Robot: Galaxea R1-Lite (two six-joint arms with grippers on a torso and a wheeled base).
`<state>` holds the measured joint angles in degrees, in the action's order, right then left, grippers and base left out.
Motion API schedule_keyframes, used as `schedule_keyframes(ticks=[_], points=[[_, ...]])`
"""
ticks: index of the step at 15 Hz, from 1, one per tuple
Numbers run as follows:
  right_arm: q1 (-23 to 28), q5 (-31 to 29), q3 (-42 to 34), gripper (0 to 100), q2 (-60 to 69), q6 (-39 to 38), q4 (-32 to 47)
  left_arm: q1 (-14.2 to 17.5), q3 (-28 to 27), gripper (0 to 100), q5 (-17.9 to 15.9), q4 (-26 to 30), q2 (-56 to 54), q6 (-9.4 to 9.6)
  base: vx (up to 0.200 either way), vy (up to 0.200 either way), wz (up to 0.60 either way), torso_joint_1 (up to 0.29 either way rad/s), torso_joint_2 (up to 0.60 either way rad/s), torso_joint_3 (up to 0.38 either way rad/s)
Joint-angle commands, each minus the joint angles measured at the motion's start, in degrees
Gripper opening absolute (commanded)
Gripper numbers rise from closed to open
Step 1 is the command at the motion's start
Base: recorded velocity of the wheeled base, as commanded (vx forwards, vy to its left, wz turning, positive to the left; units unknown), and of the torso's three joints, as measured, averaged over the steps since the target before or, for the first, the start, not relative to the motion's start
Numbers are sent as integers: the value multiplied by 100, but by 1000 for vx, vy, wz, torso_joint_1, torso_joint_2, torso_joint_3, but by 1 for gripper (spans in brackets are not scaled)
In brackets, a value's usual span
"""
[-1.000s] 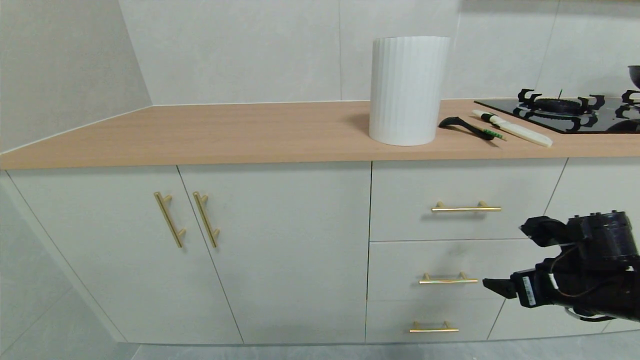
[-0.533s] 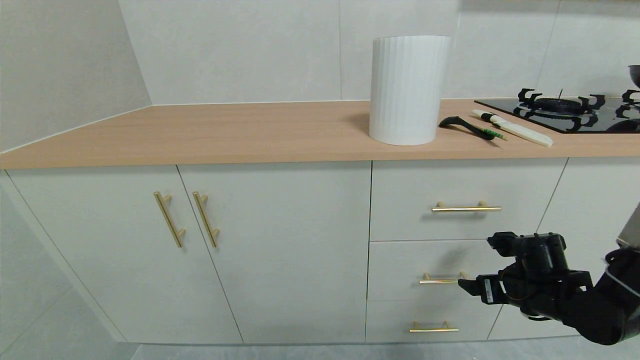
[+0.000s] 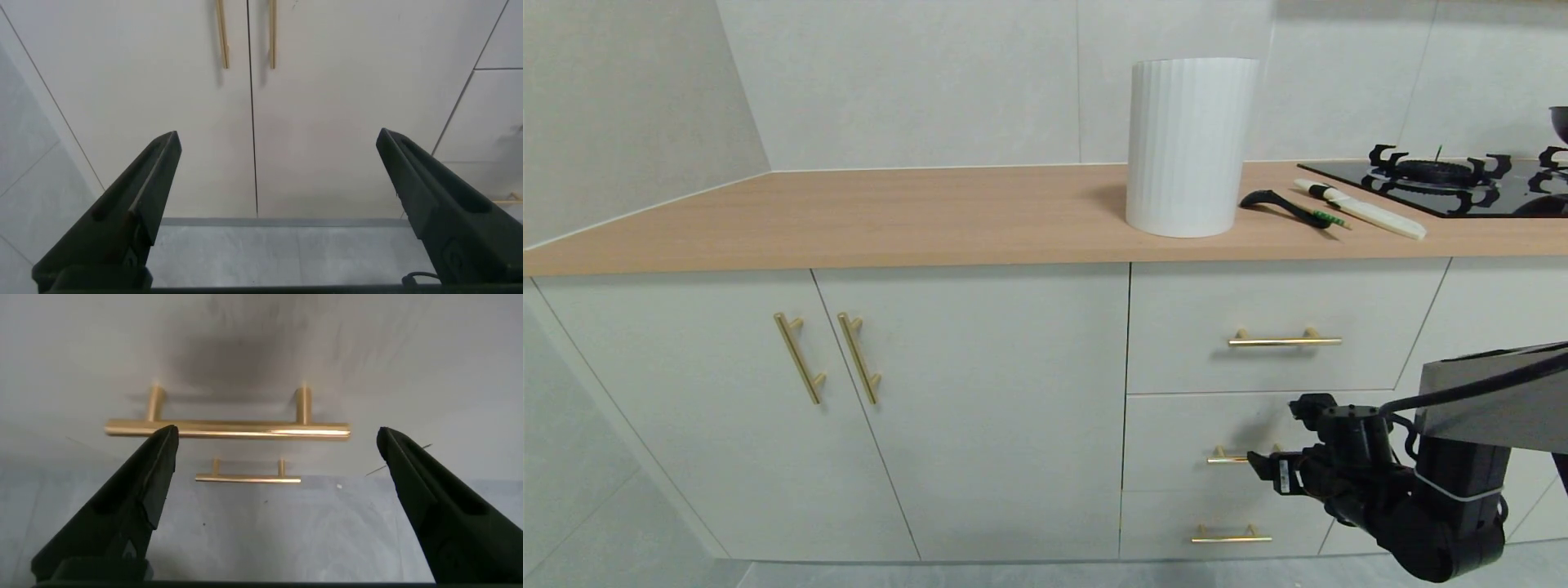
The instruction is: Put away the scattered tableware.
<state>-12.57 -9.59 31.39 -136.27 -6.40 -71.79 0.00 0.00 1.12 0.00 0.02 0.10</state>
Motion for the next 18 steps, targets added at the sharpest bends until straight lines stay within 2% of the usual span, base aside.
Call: schedule_keyframes(ticks=[1, 7, 11, 18], points=[[0, -51, 166, 100, -295, -2, -10, 0, 0, 100, 2, 0, -2, -1, 0, 0, 0, 0, 0, 0], [44, -157, 508, 100, -576, -309, -10, 0, 0, 100, 2, 0, -2, -1, 0, 0, 0, 0, 0, 0], [26, -253, 350, 100, -682, -19, 7, 0, 0, 100, 2, 0, -2, -1, 0, 0, 0, 0, 0, 0], [18, -245, 87, 100, -612, 25, 34, 0, 0, 100, 2, 0, -2, -1, 0, 0, 0, 0, 0, 0]])
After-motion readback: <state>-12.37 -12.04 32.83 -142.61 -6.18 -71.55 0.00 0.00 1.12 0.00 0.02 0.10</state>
